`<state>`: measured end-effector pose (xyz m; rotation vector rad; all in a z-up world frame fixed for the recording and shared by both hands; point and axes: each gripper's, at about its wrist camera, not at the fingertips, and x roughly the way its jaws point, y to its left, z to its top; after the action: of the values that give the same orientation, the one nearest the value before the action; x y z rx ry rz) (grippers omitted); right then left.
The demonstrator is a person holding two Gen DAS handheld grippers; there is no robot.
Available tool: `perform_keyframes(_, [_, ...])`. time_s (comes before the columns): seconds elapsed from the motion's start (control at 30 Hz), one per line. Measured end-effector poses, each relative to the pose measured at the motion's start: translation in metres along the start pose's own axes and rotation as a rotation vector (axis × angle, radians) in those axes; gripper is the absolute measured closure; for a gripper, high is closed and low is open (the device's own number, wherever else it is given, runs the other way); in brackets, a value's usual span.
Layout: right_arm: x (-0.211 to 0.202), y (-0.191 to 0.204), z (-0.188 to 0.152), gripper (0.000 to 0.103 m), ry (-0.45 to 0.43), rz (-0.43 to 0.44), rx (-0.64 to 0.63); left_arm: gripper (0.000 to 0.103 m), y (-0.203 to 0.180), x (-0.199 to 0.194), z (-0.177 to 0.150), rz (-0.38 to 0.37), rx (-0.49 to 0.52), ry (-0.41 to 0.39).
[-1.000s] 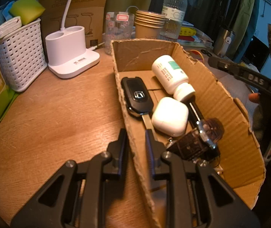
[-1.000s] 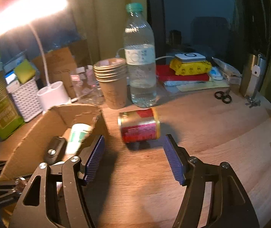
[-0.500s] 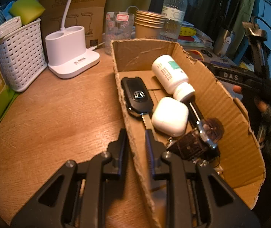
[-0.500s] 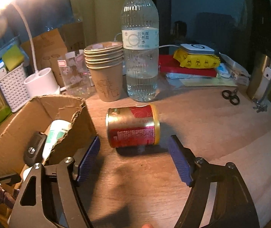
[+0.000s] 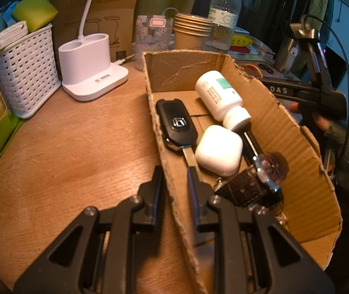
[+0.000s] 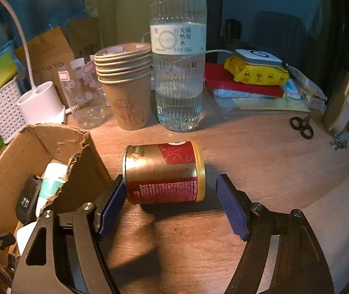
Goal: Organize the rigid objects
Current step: 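Move the right gripper to the red-and-gold can on the desk, then close the right gripper on the red-and-gold can and lift it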
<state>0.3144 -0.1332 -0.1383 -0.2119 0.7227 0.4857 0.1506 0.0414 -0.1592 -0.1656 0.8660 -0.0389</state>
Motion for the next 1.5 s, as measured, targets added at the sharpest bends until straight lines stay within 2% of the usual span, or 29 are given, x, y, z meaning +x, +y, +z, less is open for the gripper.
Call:
perform_keyframes(0.03, [0.002,0.000,-0.001,0.028,0.006,0.001,-0.001,0.082,0.000,0.000,0.000,0.000,0.000,0.000])
perform_keyframes(0.1, [0.004,0.002,-0.001,0.038,0.021,0.016,-0.009,0.082,0.000,0.000,0.000,0.000,0.000,0.000])
perform_keyframes(0.3, [-0.005,0.005,-0.005,0.038,0.007,0.009,-0.015,0.082,0.000,0.000,0.000,0.000,0.000,0.000])
perform_keyframes(1.07, [-0.081,0.022,-0.050,0.039,-0.077,0.009,0.010,0.082,0.000,0.000,0.000,0.000,0.000,0.000])
perform_keyframes(1.5, [-0.129,0.039,-0.047,0.039,-0.169,0.038,-0.013,0.082,0.000,0.000,0.000,0.000,0.000,0.001])
